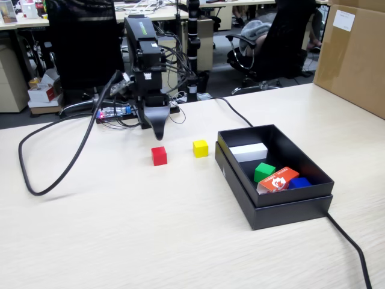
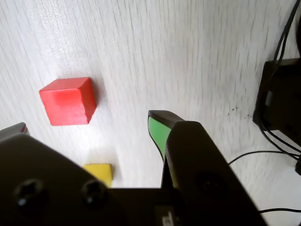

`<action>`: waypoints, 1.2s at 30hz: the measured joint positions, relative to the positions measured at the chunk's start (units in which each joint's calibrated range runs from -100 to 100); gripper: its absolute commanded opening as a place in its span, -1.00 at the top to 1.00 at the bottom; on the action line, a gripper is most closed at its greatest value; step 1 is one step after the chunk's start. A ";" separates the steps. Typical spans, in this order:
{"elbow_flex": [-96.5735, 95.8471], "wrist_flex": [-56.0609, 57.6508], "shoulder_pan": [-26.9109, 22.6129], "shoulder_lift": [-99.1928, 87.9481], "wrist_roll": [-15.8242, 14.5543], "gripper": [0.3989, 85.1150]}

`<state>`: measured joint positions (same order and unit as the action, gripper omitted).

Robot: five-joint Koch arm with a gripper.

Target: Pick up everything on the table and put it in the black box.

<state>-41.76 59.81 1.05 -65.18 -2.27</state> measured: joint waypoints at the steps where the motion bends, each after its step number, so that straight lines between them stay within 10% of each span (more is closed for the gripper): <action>1: 0.09 -0.54 0.20 1.55 0.15 -0.18; 36: 0.09 -15.49 1.90 22.78 2.78 0.02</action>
<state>-41.67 44.33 2.95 -42.39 0.51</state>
